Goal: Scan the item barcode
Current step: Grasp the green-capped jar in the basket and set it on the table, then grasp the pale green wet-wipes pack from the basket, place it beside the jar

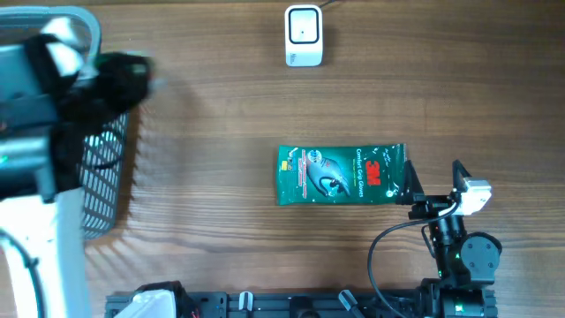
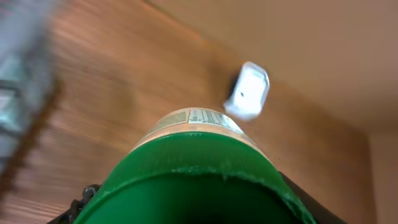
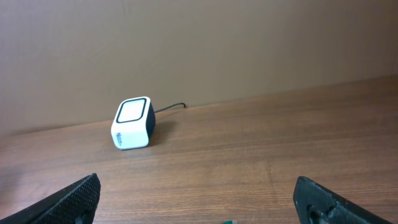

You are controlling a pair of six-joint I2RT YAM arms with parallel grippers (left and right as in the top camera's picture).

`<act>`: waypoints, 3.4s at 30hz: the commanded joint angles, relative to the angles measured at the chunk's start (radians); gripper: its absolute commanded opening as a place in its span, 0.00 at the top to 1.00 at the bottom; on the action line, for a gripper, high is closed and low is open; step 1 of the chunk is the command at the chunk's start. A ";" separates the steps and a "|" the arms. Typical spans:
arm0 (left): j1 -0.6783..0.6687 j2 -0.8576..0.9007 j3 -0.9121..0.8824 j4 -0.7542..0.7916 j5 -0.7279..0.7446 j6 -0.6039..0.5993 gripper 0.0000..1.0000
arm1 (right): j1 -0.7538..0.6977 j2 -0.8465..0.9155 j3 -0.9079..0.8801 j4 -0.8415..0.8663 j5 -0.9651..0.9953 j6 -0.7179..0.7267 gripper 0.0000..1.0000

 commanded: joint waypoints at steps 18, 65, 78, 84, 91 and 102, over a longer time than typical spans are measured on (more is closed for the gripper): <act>-0.536 0.744 -0.031 -0.040 -0.233 -0.153 0.45 | 0.005 -0.005 -0.001 0.003 0.014 0.012 0.00; 0.632 0.186 -0.509 0.345 0.006 0.022 0.00 | 0.005 -0.005 -0.001 0.003 0.014 0.012 0.00; 0.611 0.391 -0.533 0.567 0.008 0.021 0.00 | 0.005 -0.005 -0.001 0.003 0.014 0.012 0.00; 0.541 0.478 -0.533 0.673 0.007 0.021 0.00 | 0.005 -0.005 -0.001 0.003 0.014 0.012 0.00; 0.516 0.605 -0.533 0.678 -0.005 0.021 0.30 | 0.005 -0.005 -0.001 0.003 0.014 0.012 0.00; 0.527 0.449 -0.524 0.597 -0.004 0.018 0.96 | 0.005 -0.005 -0.001 0.003 0.014 0.012 0.00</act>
